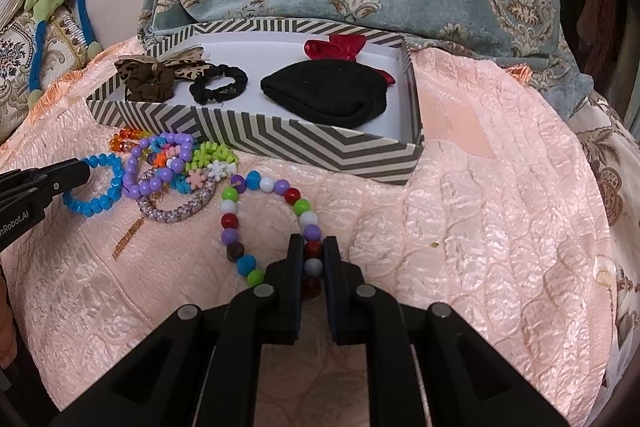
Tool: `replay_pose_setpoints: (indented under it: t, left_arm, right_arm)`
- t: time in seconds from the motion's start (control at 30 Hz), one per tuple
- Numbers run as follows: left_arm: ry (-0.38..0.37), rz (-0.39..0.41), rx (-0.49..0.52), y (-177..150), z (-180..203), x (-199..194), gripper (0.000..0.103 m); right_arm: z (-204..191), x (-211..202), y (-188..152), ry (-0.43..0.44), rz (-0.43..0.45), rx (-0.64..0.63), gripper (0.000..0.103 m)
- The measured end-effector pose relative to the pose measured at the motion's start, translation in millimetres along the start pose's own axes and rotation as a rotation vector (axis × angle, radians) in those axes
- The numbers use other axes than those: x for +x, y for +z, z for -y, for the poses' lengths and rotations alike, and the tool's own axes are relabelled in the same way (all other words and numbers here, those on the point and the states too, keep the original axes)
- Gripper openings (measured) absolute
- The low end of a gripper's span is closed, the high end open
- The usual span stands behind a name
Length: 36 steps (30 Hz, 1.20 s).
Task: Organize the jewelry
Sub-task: 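Grasp the blue beaded bracelet with the left tool, then carry the blue bracelet into the box with the left tool while the right tool places the multicolour bracelet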
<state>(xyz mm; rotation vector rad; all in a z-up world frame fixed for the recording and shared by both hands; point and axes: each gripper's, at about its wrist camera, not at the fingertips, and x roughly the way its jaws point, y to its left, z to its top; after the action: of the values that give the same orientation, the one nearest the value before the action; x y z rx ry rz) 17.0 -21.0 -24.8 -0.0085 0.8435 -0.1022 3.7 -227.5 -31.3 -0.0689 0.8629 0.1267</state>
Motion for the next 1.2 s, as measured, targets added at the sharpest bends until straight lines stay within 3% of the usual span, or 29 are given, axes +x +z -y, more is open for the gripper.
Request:
replay_pose_setpoints:
  t: [1.2]
  left_arm:
    - [0.005, -0.004, 0.007, -0.4, 0.1, -0.6, 0.000]
  right_arm:
    - [-2.7, -1.7, 1.1, -0.014, -0.004, -0.014, 0.009]
